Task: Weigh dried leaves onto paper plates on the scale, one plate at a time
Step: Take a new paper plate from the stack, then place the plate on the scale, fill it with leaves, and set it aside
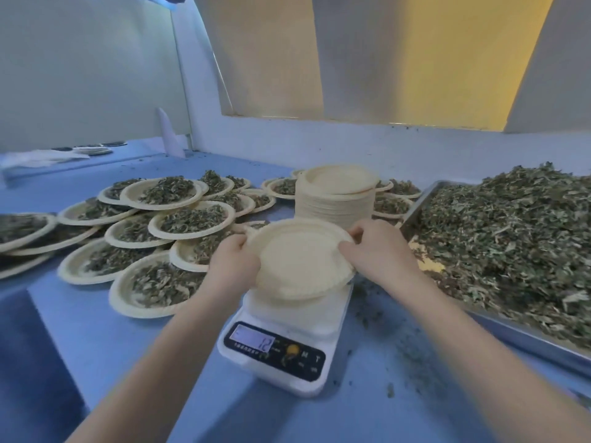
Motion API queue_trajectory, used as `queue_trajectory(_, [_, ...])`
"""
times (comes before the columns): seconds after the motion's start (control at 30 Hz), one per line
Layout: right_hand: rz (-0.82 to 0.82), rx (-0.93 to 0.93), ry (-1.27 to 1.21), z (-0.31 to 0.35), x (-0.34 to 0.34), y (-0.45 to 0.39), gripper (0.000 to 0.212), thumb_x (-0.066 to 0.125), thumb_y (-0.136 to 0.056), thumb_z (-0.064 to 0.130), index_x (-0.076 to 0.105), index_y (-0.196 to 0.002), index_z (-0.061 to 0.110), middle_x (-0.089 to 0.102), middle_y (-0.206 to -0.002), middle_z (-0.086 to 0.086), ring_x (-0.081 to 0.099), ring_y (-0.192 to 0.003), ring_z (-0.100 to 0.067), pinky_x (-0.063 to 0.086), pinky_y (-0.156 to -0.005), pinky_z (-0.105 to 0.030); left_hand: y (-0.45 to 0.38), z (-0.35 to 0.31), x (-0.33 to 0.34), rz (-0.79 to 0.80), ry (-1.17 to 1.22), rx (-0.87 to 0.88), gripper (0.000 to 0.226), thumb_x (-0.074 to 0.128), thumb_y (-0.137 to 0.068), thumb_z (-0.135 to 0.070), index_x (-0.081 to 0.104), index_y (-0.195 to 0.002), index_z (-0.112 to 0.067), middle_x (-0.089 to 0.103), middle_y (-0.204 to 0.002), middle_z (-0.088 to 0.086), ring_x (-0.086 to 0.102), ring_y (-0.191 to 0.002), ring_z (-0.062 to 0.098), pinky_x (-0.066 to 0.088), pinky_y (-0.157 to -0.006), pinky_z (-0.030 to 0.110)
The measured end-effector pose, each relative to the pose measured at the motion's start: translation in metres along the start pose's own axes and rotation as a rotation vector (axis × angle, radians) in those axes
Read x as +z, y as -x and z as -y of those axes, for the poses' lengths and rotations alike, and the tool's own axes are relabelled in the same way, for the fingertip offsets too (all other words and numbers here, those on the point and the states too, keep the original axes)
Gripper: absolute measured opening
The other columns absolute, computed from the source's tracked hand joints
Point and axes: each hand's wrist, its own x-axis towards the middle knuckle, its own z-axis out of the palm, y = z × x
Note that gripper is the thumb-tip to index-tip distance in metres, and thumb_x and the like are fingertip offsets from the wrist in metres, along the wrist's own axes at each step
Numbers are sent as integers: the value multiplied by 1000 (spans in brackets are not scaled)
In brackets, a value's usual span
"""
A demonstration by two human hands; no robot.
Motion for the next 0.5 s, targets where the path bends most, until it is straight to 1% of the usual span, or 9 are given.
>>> queue_trajectory(0.07, [12, 4, 51, -3, 8, 6, 26, 60, -79, 26, 71, -89, 5, 66, -94, -11, 62, -85, -30, 54, -75, -42, 3, 14, 1, 2, -124, -6, 43, 40, -83, 4, 53, -122, -6, 56, -112, 21, 54, -96, 38, 46, -66, 38])
queue_trajectory(0.1, [21, 9, 74, -5, 12, 7, 26, 59, -79, 27, 71, -88, 5, 64, -94, -12, 61, -86, -31, 54, -75, -41, 3, 19, 2, 8, -154, -15, 43, 40, -83, 2, 51, -124, -6, 56, -115, 19, 54, -98, 36, 46, -70, 39])
queue_trajectory(0.2, [60, 18, 167, -10, 21, 7, 25, 56, -81, 30, 69, -89, 11, 57, -98, -10, 54, -98, -32, 49, -77, -37, 4, 28, 6, 28, -199, -12, 48, 44, -85, -7, 46, -133, -12, 56, -118, 14, 56, -86, 25, 42, -59, 30])
queue_trajectory(0.3, [85, 34, 216, -17, 26, 7, 33, 51, -87, 37, 67, -105, 16, 53, -117, -12, 47, -114, -33, 47, -86, -38, 5, 34, 7, 3, -184, 12, 53, 51, -87, -18, 41, -139, -20, 57, -114, 3, 56, -88, 18, 41, -61, 29])
queue_trajectory(0.33, [80, 38, 212, -19, 28, 6, 34, 49, -88, 41, 65, -105, 16, 52, -118, -12, 45, -117, -33, 45, -89, -39, 5, 37, 7, -10, -159, 17, 53, 53, -87, -23, 41, -139, -20, 58, -112, 0, 56, -90, 17, 41, -65, 30])
queue_trajectory(0.4, [56, 36, 188, -22, 30, 4, 34, 46, -90, 48, 55, -87, 15, 52, -110, -12, 45, -117, -34, 44, -89, -40, 6, 43, 5, -42, -74, 23, 50, 57, -87, -32, 45, -135, -21, 59, -101, -10, 56, -91, 13, 41, -70, 31])
queue_trajectory(0.43, [51, 36, 162, -23, 32, 4, 35, 44, -90, 51, 51, -87, 16, 52, -112, -12, 44, -118, -33, 43, -91, -41, 6, 46, 3, -60, -26, 18, 47, 58, -86, -36, 50, -131, -22, 59, -99, -11, 57, -93, 13, 42, -74, 32])
queue_trajectory(0.47, [49, 35, 125, -25, 33, 3, 38, 44, -90, 53, 55, -97, 17, 52, -120, -12, 42, -122, -32, 42, -95, -42, 6, 49, 1, -72, 16, 10, 43, 58, -85, -41, 56, -124, -22, 61, -99, -9, 58, -95, 15, 44, -79, 34])
queue_trajectory(0.5, [49, 35, 86, -26, 34, 3, 45, 43, -90, 54, 58, -113, 19, 51, -127, -11, 39, -127, -30, 40, -98, -41, 6, 52, -1, -76, 54, 2, 38, 58, -83, -46, 62, -113, -23, 65, -98, -5, 59, -96, 18, 46, -83, 36])
